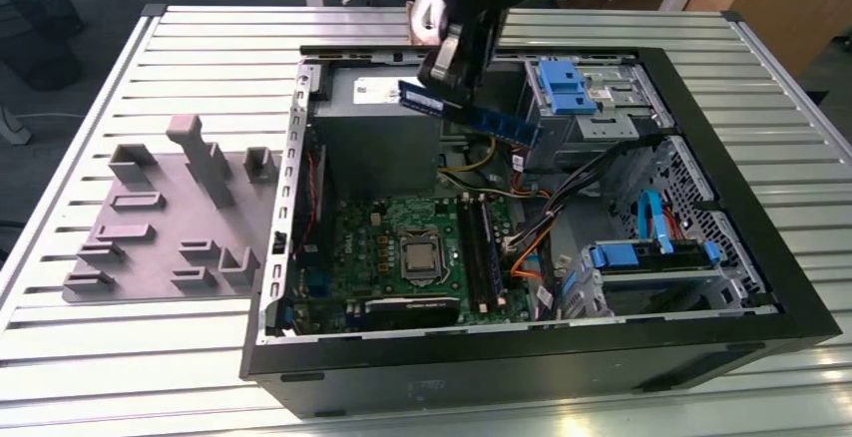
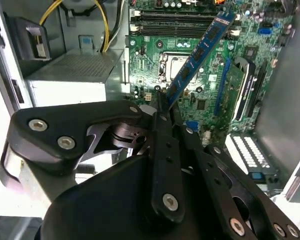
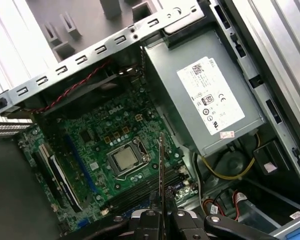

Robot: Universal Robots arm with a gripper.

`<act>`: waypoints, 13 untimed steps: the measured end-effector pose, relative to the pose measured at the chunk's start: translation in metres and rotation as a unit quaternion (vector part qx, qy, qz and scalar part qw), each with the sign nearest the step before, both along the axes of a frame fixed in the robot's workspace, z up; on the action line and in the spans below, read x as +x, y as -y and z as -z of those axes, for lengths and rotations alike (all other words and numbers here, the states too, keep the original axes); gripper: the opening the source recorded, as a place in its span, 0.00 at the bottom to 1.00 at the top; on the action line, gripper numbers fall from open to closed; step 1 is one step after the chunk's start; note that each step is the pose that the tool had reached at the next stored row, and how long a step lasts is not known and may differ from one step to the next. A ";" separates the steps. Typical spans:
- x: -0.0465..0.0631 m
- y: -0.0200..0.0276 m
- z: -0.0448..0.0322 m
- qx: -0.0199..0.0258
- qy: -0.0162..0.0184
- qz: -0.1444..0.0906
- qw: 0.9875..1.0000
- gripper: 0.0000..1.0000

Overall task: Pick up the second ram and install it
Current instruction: 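Insert the second ram into the second slot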

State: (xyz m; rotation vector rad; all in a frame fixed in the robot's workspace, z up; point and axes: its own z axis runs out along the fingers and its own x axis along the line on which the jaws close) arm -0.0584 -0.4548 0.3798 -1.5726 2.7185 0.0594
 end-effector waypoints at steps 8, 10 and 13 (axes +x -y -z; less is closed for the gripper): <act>0.000 -0.0012 0.0009 0.000 0.000 0.050 0.999 0.14; 0.000 -0.0015 0.0011 -0.001 0.000 0.063 0.998 0.14; 0.000 -0.0019 0.0015 -0.001 0.000 0.082 0.997 0.14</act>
